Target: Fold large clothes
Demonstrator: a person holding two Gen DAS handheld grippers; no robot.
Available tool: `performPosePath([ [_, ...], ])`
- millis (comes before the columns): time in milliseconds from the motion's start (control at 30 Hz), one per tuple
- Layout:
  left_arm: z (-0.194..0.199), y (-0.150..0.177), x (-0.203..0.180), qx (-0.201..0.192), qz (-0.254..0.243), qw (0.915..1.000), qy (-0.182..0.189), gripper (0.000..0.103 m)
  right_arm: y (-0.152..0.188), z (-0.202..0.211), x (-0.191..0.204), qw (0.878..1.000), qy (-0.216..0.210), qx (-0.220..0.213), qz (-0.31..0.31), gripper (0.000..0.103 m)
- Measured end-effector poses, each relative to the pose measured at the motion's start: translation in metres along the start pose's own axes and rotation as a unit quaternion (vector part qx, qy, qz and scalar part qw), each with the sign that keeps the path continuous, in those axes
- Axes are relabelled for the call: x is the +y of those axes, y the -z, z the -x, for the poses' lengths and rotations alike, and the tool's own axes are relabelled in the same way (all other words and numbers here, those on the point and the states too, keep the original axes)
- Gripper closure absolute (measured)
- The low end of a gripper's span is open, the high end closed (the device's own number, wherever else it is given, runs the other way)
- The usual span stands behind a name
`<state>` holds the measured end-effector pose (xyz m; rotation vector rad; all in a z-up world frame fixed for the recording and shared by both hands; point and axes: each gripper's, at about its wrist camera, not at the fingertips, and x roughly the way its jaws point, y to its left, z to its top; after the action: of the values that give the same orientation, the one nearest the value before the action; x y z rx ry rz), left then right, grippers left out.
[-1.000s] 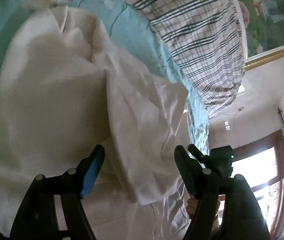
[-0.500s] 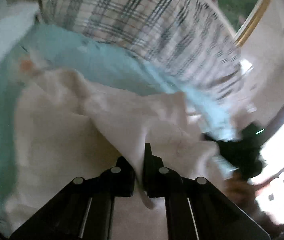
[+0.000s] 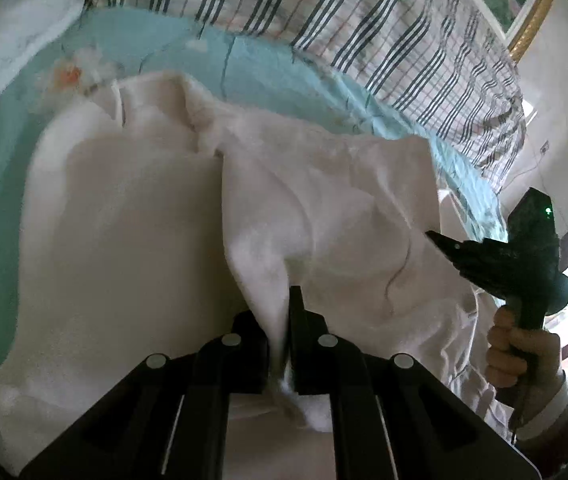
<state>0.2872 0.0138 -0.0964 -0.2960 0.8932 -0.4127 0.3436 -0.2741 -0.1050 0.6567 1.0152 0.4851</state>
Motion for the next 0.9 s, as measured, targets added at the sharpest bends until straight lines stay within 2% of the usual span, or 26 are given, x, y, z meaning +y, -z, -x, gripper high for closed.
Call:
performPosePath([
  [67,0.007,-0.001,-0.005,-0.011,-0.015,0.9998,-0.011,0.096,-0.01,0.016,-0.001,0.999,0.013,-0.043,0.002,0.101],
  [133,0.004,0.0,-0.006,0.001,-0.02,0.9997,-0.015,0.096,-0.016,0.021,-0.005,0.998,0.02,-0.055,-0.007,0.101],
  [200,-0.009,0.009,-0.004,0.023,-0.023,0.999,-0.032,0.096,-0.015,0.012,-0.009,0.999,0.041,-0.02,-0.015,0.1],
  [233,-0.008,0.012,-0.003,0.02,-0.022,0.9991,-0.03,0.095,-0.012,0.011,-0.008,0.999,0.051,-0.008,-0.011,0.1],
  [300,0.0,0.015,-0.001,0.019,-0.01,0.9995,-0.024,0.092,-0.001,0.02,-0.004,0.998,0.066,-0.014,-0.001,0.1],
  [333,0.003,0.015,0.0,0.019,-0.004,0.9996,-0.022,0.087,0.004,0.028,0.0,0.997,0.073,-0.025,0.005,0.099],
  [367,0.009,0.017,0.001,0.019,0.004,0.9996,-0.022,0.079,0.011,0.039,0.004,0.996,0.079,-0.04,0.01,0.098],
  [400,0.017,0.019,0.003,0.014,0.011,0.9995,-0.025,0.075,0.017,0.048,0.008,0.996,0.075,-0.051,0.012,0.098],
  [467,0.033,0.021,0.003,0.001,0.022,0.9995,-0.022,0.074,0.03,0.06,0.016,0.997,0.043,-0.058,0.023,0.098],
  [533,0.051,0.022,0.001,-0.018,0.035,0.9992,-0.008,0.074,0.042,0.062,0.027,0.998,0.008,-0.044,0.037,0.098],
  [567,0.06,0.021,-0.003,-0.032,0.041,0.9986,0.011,0.074,0.048,0.058,0.034,0.998,-0.013,-0.027,0.047,0.098],
  [633,0.063,0.018,-0.013,-0.04,0.032,0.9977,0.044,0.074,0.056,0.046,0.045,0.997,-0.03,-0.004,0.068,0.098],
  [667,0.06,0.017,-0.019,-0.036,0.021,0.9978,0.052,0.072,0.059,0.038,0.052,0.996,-0.027,0.008,0.083,0.098],
  [733,0.047,0.018,-0.028,-0.016,-0.002,0.9989,0.043,0.069,0.064,0.021,0.053,0.994,0.006,0.034,0.102,0.097],
  [767,0.032,0.021,-0.029,0.006,-0.015,0.9997,0.018,0.069,0.066,0.009,0.047,0.992,0.051,0.054,0.098,0.097],
  [800,0.022,0.023,-0.027,0.02,-0.017,0.9997,-0.001,0.069,0.067,0.002,0.04,0.991,0.074,0.07,0.089,0.097],
  [833,0.013,0.027,-0.022,0.036,-0.016,0.9992,-0.011,0.071,0.07,-0.001,0.031,0.991,0.077,0.08,0.075,0.098],
  [867,0.007,0.03,-0.017,0.043,-0.012,0.999,-0.008,0.077,0.071,0.004,0.022,0.994,0.06,0.076,0.05,0.098],
  [900,0.011,0.031,-0.013,0.036,-0.007,0.9993,0.001,0.077,0.072,0.009,0.019,0.995,0.058,0.074,0.039,0.098],
])
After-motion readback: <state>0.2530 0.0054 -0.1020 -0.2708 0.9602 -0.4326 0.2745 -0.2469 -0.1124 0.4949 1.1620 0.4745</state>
